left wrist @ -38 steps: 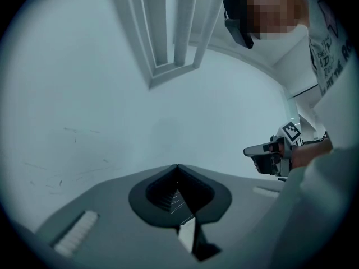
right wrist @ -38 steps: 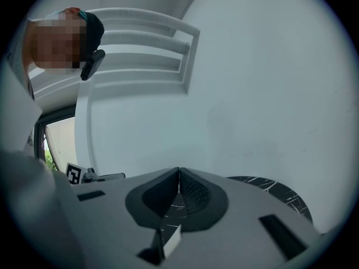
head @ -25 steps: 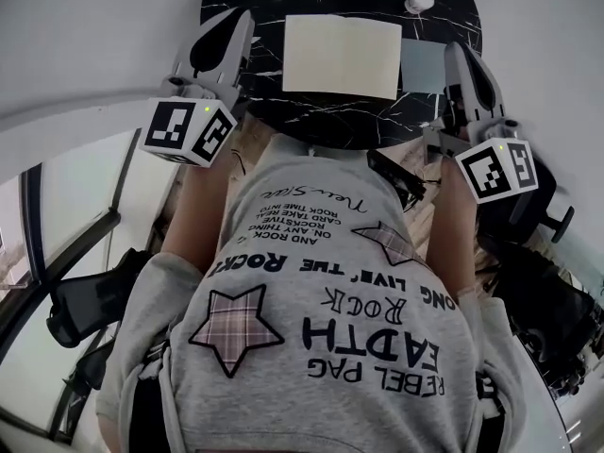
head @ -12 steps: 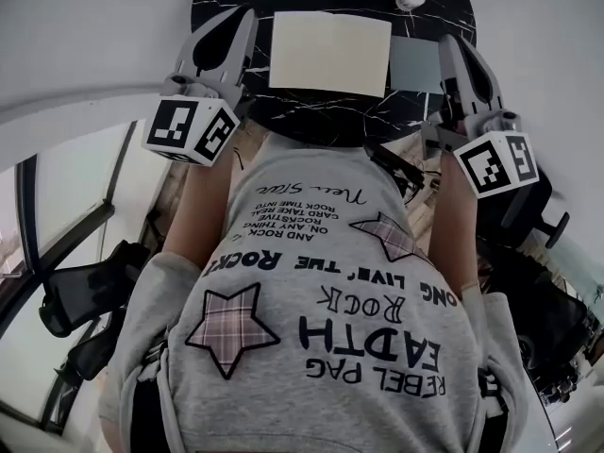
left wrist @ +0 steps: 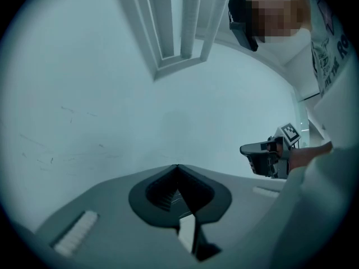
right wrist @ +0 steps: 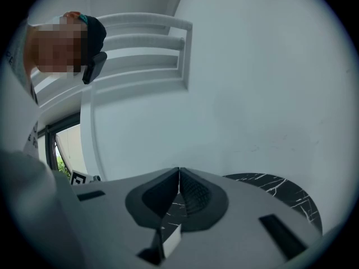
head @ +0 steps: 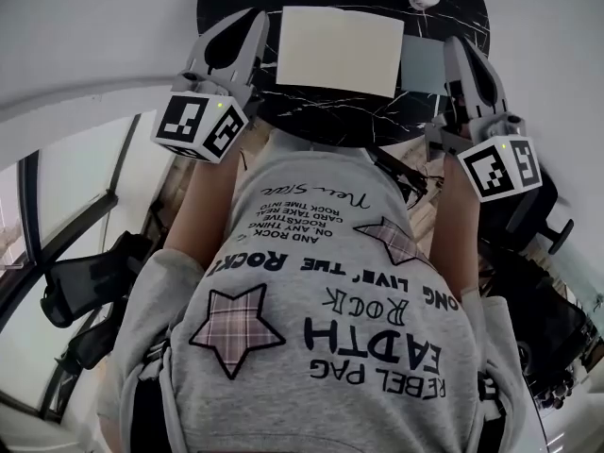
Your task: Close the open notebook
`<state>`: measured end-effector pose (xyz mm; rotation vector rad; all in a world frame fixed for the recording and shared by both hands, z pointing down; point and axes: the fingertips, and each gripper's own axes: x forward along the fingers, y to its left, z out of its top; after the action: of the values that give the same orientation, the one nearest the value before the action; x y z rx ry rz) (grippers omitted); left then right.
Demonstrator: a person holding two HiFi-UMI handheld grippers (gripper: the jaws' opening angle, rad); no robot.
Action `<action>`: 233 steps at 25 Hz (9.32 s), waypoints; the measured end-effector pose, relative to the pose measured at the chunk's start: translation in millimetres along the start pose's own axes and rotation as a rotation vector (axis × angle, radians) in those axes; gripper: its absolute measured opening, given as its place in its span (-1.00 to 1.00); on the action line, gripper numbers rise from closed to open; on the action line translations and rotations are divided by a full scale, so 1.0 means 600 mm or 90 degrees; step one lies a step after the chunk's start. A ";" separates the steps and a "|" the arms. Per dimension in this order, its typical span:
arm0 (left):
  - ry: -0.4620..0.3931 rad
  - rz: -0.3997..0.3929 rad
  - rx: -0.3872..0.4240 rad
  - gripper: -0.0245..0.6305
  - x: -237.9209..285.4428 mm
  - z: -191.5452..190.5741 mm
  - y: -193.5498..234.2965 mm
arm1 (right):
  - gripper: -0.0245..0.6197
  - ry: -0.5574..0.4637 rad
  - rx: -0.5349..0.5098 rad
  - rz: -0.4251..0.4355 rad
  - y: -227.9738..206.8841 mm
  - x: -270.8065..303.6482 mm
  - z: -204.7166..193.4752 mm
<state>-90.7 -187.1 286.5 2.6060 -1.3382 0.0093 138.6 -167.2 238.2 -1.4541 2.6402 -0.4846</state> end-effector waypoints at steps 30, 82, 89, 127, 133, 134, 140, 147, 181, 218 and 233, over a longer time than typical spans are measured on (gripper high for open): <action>0.191 0.018 -0.092 -0.73 0.038 -0.234 0.038 | -0.89 0.052 0.005 0.019 0.004 0.023 -0.058; 0.337 0.085 -0.317 -0.45 0.016 -0.505 0.056 | -0.89 0.106 -0.011 0.046 0.014 0.073 -0.128; 0.280 0.056 -0.380 -0.45 0.018 -0.479 0.053 | -0.88 0.103 -0.008 0.049 0.014 0.072 -0.126; 0.344 -0.034 -0.435 -0.82 0.044 -0.461 -0.019 | -0.89 0.081 0.000 0.051 0.000 0.062 -0.108; 0.355 -0.080 -0.410 -0.82 0.071 -0.452 -0.061 | -0.89 0.072 -0.003 0.040 -0.007 0.053 -0.099; 0.356 -0.088 -0.407 -0.82 0.076 -0.450 -0.069 | -0.89 0.071 -0.003 0.038 -0.009 0.051 -0.098; 0.376 -0.142 -0.378 -0.82 0.104 -0.449 -0.117 | -0.89 0.068 -0.002 0.019 -0.020 0.036 -0.095; 0.395 -0.227 -0.347 -0.82 0.116 -0.444 -0.186 | -0.89 0.064 0.001 0.004 -0.027 0.018 -0.094; 0.422 -0.494 -0.302 -0.60 0.024 -0.379 -0.339 | -0.89 0.066 -0.004 0.023 -0.019 0.013 -0.097; 0.397 -0.153 -0.207 -0.59 0.063 -0.347 -0.170 | -0.88 0.059 0.004 0.007 -0.028 -0.002 -0.092; 0.422 -0.282 -0.251 -0.65 0.122 -0.384 -0.258 | -0.89 0.053 0.010 -0.030 -0.054 -0.023 -0.091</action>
<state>97.8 -114.5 490.4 2.2018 -0.4719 0.4462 159.8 -159.1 299.2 -1.5264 2.6642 -0.5813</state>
